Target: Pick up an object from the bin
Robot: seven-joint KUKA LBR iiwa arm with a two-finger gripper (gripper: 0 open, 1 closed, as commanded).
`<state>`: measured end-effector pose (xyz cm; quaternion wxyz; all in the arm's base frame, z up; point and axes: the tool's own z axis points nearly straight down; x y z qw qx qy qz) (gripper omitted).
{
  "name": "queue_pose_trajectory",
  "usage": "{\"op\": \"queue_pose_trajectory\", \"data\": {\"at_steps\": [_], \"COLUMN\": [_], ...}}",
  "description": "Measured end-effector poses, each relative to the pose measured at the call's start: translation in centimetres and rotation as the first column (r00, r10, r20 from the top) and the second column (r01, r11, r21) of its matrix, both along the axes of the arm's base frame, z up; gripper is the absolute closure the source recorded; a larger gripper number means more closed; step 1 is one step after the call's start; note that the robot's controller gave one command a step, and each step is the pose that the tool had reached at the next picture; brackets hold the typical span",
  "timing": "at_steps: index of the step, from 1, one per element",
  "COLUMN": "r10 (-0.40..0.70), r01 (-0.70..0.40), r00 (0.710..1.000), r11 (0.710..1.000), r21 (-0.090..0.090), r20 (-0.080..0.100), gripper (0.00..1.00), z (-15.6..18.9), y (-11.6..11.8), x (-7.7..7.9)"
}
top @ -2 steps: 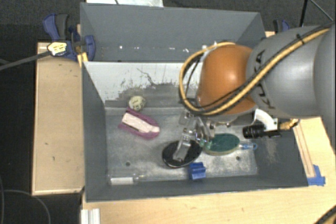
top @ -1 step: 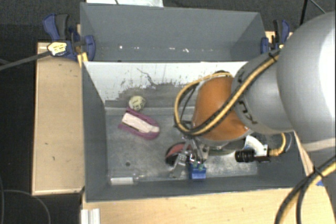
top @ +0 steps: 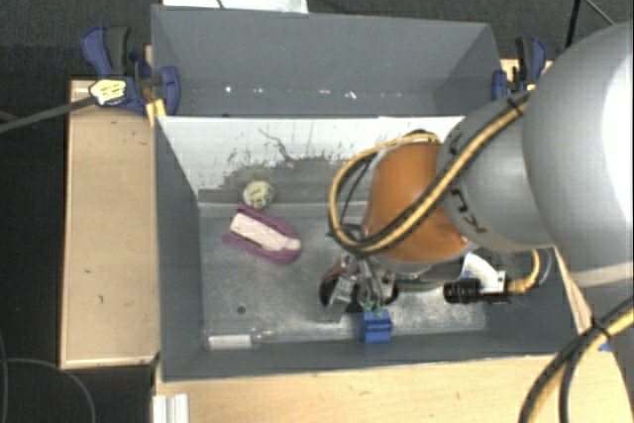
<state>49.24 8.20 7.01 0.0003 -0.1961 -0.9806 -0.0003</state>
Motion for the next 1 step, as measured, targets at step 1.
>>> {"op": "queue_pose_trajectory", "data": {"at_steps": [1], "r10": [0.061], "r01": [-0.061], "r00": [0.998], "r11": [0.998], "r21": [0.001], "r20": [0.01], "gripper": [1.0], "z": [17.63], "y": [0.42], "x": [1.3]}}
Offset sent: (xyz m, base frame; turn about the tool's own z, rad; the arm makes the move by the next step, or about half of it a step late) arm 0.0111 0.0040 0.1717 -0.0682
